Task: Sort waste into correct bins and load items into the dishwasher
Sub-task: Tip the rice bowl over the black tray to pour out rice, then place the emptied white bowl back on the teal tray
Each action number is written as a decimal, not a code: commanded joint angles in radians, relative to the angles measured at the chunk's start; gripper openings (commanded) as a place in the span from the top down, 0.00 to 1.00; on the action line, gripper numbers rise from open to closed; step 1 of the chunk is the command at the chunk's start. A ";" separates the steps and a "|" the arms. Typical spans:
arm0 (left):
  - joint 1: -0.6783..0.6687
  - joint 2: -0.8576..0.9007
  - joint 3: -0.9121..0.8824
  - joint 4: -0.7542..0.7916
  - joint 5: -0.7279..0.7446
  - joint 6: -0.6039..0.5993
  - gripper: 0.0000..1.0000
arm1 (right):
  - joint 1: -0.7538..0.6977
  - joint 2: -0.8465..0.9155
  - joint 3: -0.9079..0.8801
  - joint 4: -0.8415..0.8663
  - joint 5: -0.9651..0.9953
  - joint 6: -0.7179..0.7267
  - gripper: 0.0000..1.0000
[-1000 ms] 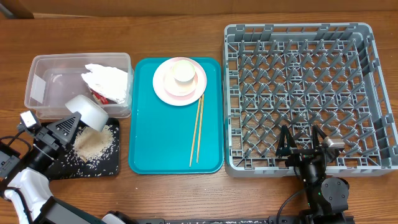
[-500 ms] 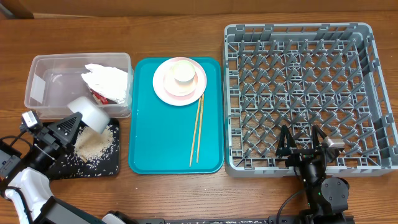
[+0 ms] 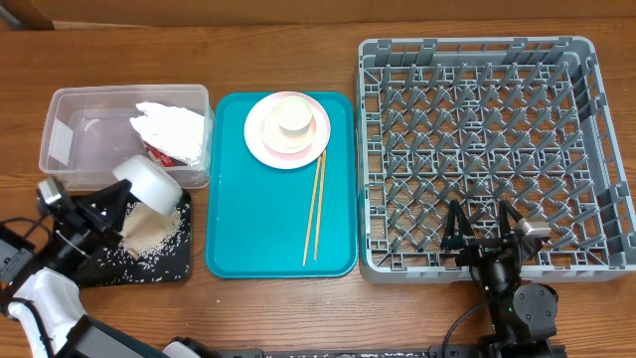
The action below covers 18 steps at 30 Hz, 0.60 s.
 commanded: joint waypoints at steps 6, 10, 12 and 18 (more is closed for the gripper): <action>-0.063 -0.045 0.002 0.001 -0.011 -0.004 0.96 | 0.002 -0.008 -0.010 0.005 0.012 -0.006 0.00; -0.065 -0.045 0.002 0.039 -0.038 -0.037 0.96 | 0.002 -0.008 -0.010 0.005 0.012 -0.006 0.00; -0.070 -0.045 0.002 0.039 -0.037 -0.047 0.96 | 0.002 -0.008 -0.010 0.005 0.012 -0.006 0.00; -0.124 -0.057 0.083 0.092 -0.044 -0.142 0.96 | 0.002 -0.008 -0.010 0.005 0.012 -0.006 0.00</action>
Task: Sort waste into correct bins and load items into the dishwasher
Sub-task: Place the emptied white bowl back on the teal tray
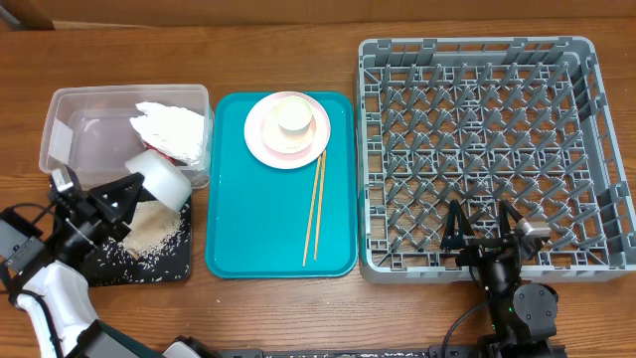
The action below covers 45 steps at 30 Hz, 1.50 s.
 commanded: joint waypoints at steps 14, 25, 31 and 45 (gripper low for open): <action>-0.534 -0.186 0.149 -0.104 -0.697 -0.150 0.96 | 0.002 -0.008 -0.010 0.005 0.011 -0.006 0.00; -1.250 -0.093 0.149 -0.275 -1.453 -0.140 0.96 | 0.002 -0.008 -0.010 0.005 0.011 -0.006 0.00; -1.389 0.059 0.149 -0.288 -1.545 -0.140 0.96 | 0.002 -0.008 -0.010 0.005 0.011 -0.006 0.00; -1.386 0.107 0.149 -0.272 -1.621 -0.095 0.94 | 0.002 -0.008 -0.010 0.005 0.011 -0.006 0.00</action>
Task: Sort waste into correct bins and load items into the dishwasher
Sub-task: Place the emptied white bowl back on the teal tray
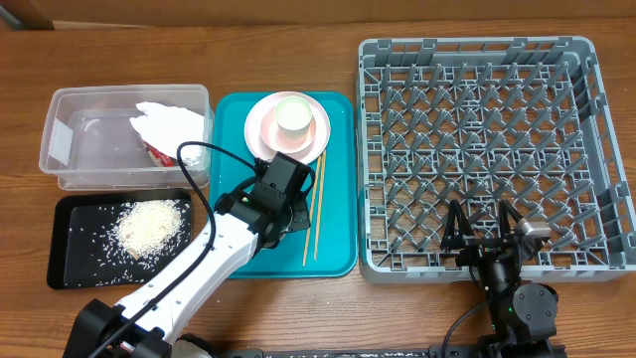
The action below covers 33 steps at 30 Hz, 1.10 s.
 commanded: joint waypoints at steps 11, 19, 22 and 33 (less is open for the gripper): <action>0.002 0.007 0.018 0.063 -0.048 0.050 0.77 | 0.002 -0.008 -0.010 0.005 0.011 -0.006 0.00; 0.002 0.007 0.242 -0.080 -0.045 0.117 0.64 | 0.002 -0.008 -0.010 0.005 0.011 -0.006 0.00; 0.002 0.007 0.308 -0.132 -0.045 0.130 0.60 | 0.002 -0.008 -0.010 0.005 0.011 -0.006 0.00; 0.241 0.029 0.641 -0.242 0.138 0.166 0.63 | 0.002 -0.008 -0.010 0.005 0.011 -0.006 0.00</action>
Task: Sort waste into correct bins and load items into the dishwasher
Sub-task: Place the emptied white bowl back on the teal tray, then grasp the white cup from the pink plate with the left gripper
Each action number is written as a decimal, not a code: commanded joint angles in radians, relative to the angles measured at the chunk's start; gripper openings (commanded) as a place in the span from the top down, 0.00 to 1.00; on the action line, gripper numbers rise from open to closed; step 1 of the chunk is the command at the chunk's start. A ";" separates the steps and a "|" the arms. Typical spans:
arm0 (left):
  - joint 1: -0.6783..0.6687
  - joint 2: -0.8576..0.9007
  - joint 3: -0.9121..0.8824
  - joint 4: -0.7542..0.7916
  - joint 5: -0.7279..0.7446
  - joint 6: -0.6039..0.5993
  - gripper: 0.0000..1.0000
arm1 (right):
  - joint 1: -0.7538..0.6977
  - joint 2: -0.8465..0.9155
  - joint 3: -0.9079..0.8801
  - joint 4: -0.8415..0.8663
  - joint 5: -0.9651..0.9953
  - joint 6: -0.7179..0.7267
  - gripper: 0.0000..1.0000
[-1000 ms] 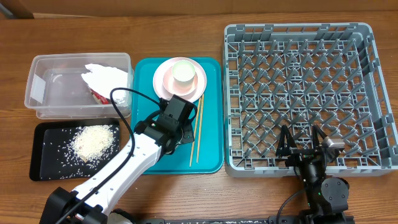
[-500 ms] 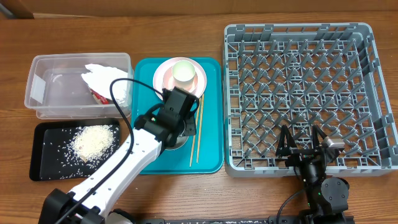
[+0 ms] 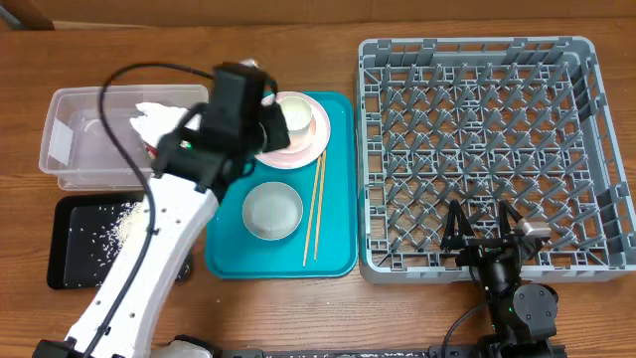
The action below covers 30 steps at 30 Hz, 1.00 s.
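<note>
A white bowl (image 3: 273, 211) stands upright and empty on the teal tray (image 3: 231, 254). My left gripper (image 3: 270, 127) hovers above the left edge of the pink plate (image 3: 310, 142), open and holding nothing. A pale cup (image 3: 296, 110) stands on that plate. Two wooden chopsticks (image 3: 316, 211) lie on the tray right of the bowl. The grey dish rack (image 3: 487, 60) is empty. At its front edge my right gripper (image 3: 481, 227) rests open.
A clear plastic bin (image 3: 70, 139) at the far left holds crumpled white paper (image 3: 159, 121). In front of it a black tray (image 3: 75, 261) carries spilled rice (image 3: 124, 227). The left arm crosses over both.
The left gripper was low over the tray's middle with the bowl hidden under it. Now the bowl stands free on the tray and the gripper has moved back to the plate.
The left gripper held the white bowl tipped over the black tray, rice piled beneath it. It then lifted the bowl a little, later moved to the teal tray, and now the bowl stands there, let go. The right arm stayed still.
</note>
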 commanded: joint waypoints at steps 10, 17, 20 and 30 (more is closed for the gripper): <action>0.186 0.457 0.316 0.012 0.311 0.071 0.72 | 0.002 -0.008 -0.010 0.005 0.011 -0.006 0.00; 0.186 0.583 0.315 0.018 0.334 0.067 0.79 | 0.002 -0.008 -0.010 0.005 0.012 -0.006 0.01; 0.183 0.602 0.315 0.005 0.333 0.068 0.79 | 0.002 -0.008 -0.010 0.005 0.011 -0.006 0.00; 0.174 0.644 0.315 -0.033 0.314 0.071 0.87 | 0.002 -0.008 -0.010 0.005 0.011 -0.006 0.00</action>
